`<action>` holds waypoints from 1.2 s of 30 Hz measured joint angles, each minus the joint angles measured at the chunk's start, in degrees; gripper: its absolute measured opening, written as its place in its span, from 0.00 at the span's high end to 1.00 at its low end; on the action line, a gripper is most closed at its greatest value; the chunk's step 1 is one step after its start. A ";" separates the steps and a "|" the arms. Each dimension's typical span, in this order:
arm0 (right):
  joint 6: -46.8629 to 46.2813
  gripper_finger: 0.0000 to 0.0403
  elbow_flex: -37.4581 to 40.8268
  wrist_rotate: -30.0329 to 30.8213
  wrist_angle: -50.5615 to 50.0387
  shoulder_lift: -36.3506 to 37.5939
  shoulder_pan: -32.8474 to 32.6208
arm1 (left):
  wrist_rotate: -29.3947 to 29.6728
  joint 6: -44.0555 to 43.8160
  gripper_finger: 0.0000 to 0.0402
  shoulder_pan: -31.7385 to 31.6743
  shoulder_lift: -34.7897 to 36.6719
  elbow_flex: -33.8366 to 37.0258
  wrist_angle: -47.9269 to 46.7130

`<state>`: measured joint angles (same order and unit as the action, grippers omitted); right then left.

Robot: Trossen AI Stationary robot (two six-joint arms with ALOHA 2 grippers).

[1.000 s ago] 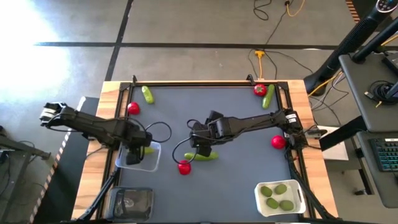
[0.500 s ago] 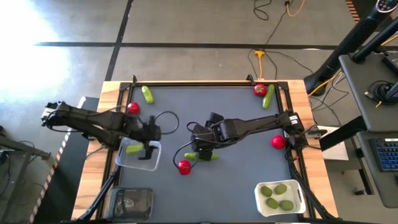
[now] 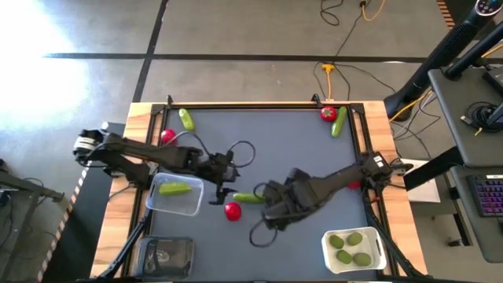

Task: Sort produce into baskets
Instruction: Put the bottom cucumber into the transparent bin

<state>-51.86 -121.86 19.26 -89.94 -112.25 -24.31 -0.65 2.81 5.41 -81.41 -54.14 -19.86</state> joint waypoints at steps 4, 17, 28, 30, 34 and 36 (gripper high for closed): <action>-2.23 0.30 0.00 1.56 -0.05 0.44 -2.39 | -0.06 -3.80 0.36 0.00 -5.42 -1.52 2.40; -4.63 0.26 0.00 1.44 -0.05 0.51 -9.99 | 0.81 -6.75 0.36 4.35 -19.96 -5.17 9.36; -8.69 0.28 0.02 1.76 -0.08 0.51 -13.76 | 2.47 -12.90 0.38 3.26 -31.48 -12.02 8.41; -9.48 0.29 0.04 1.74 -0.10 0.51 -14.05 | 2.94 -12.98 0.41 3.58 -32.68 -13.03 8.12; -10.32 0.31 0.13 1.76 -0.10 0.51 -14.22 | 6.74 -13.22 0.54 4.14 -33.62 -15.31 4.95; -10.11 0.32 0.17 1.93 -0.09 0.51 -14.22 | 7.20 -13.17 0.62 4.19 -33.12 -15.93 3.20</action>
<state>-61.96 -121.69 21.18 -90.03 -111.74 -38.52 6.55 -10.37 9.60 -114.53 -70.07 -16.66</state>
